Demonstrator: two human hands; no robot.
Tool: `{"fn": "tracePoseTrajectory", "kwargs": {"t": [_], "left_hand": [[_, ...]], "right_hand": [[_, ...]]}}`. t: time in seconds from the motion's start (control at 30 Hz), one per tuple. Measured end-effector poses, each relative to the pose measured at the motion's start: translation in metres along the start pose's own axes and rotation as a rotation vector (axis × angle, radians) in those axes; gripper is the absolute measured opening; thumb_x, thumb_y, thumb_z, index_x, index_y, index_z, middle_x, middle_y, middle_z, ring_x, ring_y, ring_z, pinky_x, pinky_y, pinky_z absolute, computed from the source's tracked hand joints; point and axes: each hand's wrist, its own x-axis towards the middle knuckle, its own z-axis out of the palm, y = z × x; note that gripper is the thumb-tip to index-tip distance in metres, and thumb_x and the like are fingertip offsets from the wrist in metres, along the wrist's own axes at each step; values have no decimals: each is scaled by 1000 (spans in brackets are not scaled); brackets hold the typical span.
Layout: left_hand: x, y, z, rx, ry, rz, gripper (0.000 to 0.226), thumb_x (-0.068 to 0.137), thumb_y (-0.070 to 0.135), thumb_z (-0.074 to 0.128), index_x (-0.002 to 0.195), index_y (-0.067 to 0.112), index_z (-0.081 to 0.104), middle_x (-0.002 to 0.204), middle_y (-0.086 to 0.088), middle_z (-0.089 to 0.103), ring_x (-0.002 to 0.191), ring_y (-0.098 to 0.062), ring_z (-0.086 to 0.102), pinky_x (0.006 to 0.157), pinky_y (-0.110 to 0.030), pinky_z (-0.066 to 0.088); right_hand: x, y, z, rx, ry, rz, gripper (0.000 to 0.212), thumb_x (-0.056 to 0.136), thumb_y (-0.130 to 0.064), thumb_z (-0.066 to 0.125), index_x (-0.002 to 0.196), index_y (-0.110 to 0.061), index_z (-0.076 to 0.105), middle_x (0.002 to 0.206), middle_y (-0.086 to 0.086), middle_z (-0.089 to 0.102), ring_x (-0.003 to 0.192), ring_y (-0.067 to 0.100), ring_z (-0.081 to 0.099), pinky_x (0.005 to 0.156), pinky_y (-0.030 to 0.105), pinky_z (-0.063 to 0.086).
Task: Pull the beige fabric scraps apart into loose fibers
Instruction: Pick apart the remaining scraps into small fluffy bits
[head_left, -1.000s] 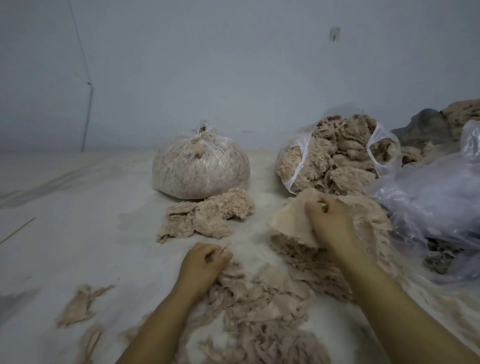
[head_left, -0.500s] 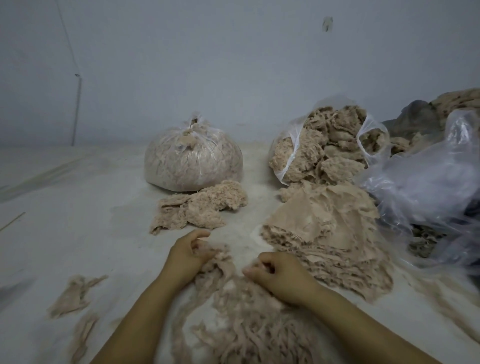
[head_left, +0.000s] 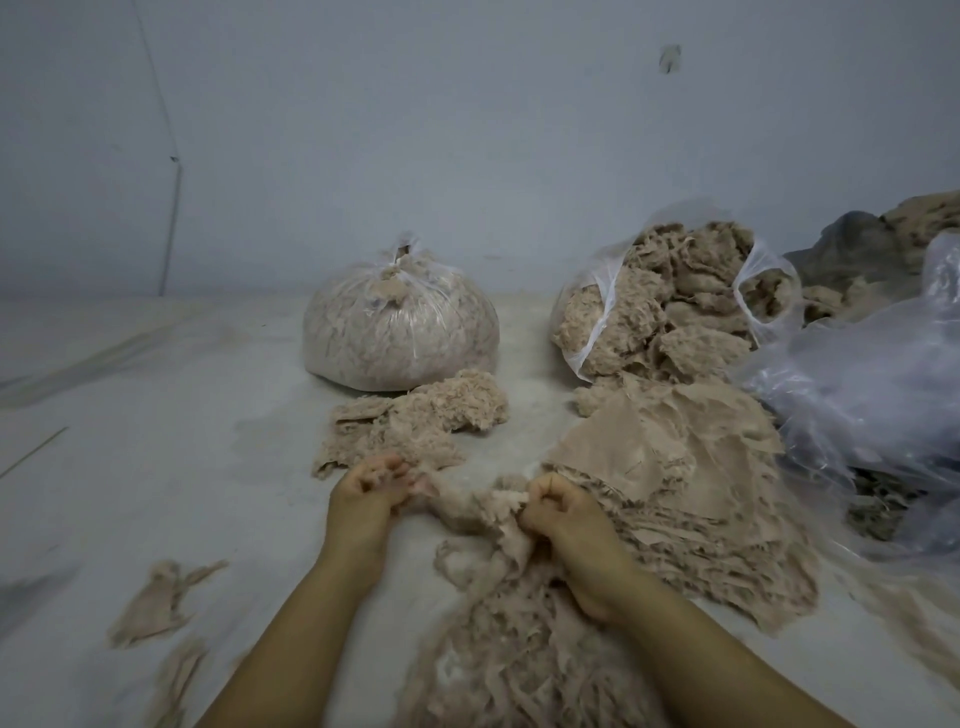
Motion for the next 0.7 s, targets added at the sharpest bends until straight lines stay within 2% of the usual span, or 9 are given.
{"fn": "tracePoseTrajectory", "kwargs": {"t": [0.07, 0.13, 0.23, 0.3, 0.43, 0.53, 0.57, 0.63, 0.7], "left_hand": [[-4, 1, 4, 55, -106, 5, 12, 83, 8, 63, 91, 17, 66, 90, -4, 71, 93, -22, 64, 82, -32, 50], [-12, 0, 7, 159, -300, -43, 33, 72, 37, 70, 102, 26, 64, 94, 0, 74, 95, -19, 67, 85, -35, 47], [-21, -3, 11, 324, -511, -105, 62, 64, 37, 84, 119, 31, 56, 101, -10, 72, 89, -22, 70, 79, -34, 55], [-22, -3, 11, 275, -485, -80, 57, 66, 24, 83, 117, 22, 59, 89, -14, 71, 76, -21, 69, 67, -30, 56], [-8, 5, 1, 97, -203, -107, 16, 86, -1, 61, 101, 3, 64, 60, 0, 62, 52, -10, 52, 50, -21, 45], [-4, 7, -9, 351, -123, 11, 8, 86, 12, 66, 93, 9, 69, 61, 2, 59, 56, -15, 49, 53, -24, 42], [-8, 9, -8, 442, -190, 67, 8, 83, 21, 72, 89, 16, 72, 66, 4, 64, 61, -15, 55, 56, -23, 46], [-21, 8, -1, 531, -479, 63, 30, 66, 39, 82, 93, 30, 71, 89, 10, 71, 82, -11, 65, 72, -20, 52], [-37, 4, 11, 735, -767, 94, 54, 58, 49, 82, 107, 43, 63, 101, 29, 63, 93, 8, 60, 78, -9, 46]], "right_hand": [[1, -2, 1, 27, -32, -30, 24, 83, 10, 59, 77, -13, 54, 67, 6, 49, 63, 21, 44, 58, 30, 37], [1, -5, 4, 35, -91, -72, 22, 82, 7, 64, 86, -14, 59, 82, 6, 61, 72, 21, 55, 65, 31, 46], [1, -5, 9, 83, -156, -92, 32, 79, 6, 70, 100, -17, 62, 97, 2, 70, 81, 15, 67, 68, 25, 53], [1, -3, 8, 154, -120, -82, 38, 78, 9, 69, 106, -16, 61, 99, 3, 72, 82, 15, 69, 67, 25, 54], [7, -4, -2, 267, 52, -29, 28, 83, 7, 64, 103, -12, 64, 90, 5, 73, 80, 14, 68, 72, 26, 55], [7, -6, -11, 9, 101, -61, 13, 89, -10, 64, 93, -21, 69, 91, -3, 69, 82, 8, 63, 72, 17, 51], [5, -6, -13, -142, 92, -73, 13, 92, -15, 62, 96, -25, 69, 93, -9, 67, 82, 2, 62, 70, 10, 48], [2, -4, -12, -243, 27, -61, 27, 95, -17, 57, 119, -29, 63, 99, -12, 64, 82, -6, 61, 69, 6, 46], [0, -5, -9, -93, -68, -15, 42, 96, -13, 55, 135, -28, 52, 117, -4, 63, 101, 5, 62, 89, 18, 49]]}}
